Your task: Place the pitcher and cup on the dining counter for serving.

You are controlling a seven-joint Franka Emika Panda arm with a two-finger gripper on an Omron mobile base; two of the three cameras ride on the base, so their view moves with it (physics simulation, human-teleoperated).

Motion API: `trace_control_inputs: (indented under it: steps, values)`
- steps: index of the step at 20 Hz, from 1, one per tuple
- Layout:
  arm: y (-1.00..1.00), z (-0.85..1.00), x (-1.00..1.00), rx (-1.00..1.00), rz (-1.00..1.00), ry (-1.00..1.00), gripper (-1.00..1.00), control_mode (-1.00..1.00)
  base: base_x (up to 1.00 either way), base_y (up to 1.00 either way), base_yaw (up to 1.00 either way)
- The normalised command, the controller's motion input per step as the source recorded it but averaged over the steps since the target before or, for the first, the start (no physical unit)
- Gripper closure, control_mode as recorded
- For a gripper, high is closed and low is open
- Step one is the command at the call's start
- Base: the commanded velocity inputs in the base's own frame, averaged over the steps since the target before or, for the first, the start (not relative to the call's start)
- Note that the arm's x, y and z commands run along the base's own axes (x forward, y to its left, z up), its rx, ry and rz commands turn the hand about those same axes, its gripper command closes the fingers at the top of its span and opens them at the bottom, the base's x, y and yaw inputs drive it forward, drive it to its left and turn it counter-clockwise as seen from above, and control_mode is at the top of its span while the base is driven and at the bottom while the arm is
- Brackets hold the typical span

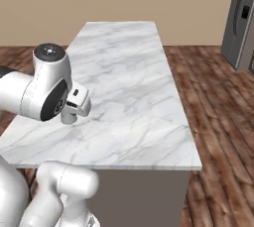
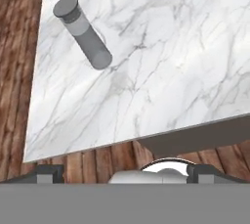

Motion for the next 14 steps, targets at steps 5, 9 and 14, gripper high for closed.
trace_control_inputs:
  steps: [5,9,14]
  values:
    - [0.00,0.00,0.00,0.00,0.00,0.00,-1.00,1.00,-0.43,-0.44,-0.57]
    - [0.00,0.00,0.00,0.00,0.00,0.00,-1.00,1.00,0.00,-0.33,-0.80]
    - [0.00,0.00,0.00,0.00,0.00,0.00,-1.00,1.00,0.00,-0.39,-0.81]
